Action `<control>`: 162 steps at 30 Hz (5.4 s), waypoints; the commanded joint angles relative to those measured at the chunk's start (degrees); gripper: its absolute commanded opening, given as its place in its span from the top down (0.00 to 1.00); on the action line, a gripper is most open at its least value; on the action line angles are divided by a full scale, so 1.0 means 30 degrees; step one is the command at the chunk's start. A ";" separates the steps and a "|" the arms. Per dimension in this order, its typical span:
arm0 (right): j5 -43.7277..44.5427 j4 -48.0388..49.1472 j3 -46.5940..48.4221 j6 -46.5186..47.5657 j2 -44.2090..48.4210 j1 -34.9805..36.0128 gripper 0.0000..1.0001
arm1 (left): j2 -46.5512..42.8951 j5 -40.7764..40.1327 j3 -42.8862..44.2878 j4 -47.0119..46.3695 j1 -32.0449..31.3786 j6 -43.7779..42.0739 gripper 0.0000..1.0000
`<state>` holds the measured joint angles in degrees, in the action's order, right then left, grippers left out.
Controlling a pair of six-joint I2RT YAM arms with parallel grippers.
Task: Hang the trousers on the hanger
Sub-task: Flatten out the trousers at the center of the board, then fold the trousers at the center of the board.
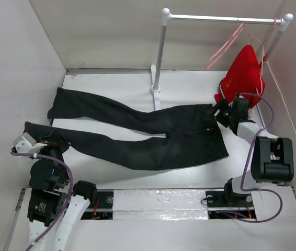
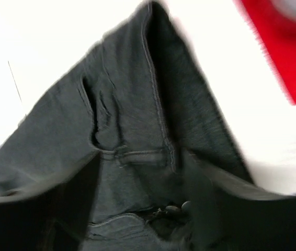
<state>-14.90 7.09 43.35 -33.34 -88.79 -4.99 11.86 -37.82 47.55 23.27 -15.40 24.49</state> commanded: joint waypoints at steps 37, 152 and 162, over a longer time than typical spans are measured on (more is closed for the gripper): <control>0.5758 -1.5111 -0.3582 -0.3417 0.8534 -0.0152 0.66 | -0.2283 -0.0897 -0.1670 -0.2424 -0.3510 -0.0693 1.00; 0.2533 0.0825 0.4978 0.1858 0.1233 0.0669 0.16 | 2.8930 0.1178 0.9499 -0.5293 0.7298 0.0505 0.30; 0.0953 0.1734 0.0907 0.1213 0.5368 0.0963 1.00 | 2.8625 0.5077 0.6973 -0.3888 0.9203 0.2938 0.32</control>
<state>-9.69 7.79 48.71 -28.75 -74.54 -2.42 96.66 -26.52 69.10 9.52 11.00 29.56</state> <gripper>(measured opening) 0.010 0.676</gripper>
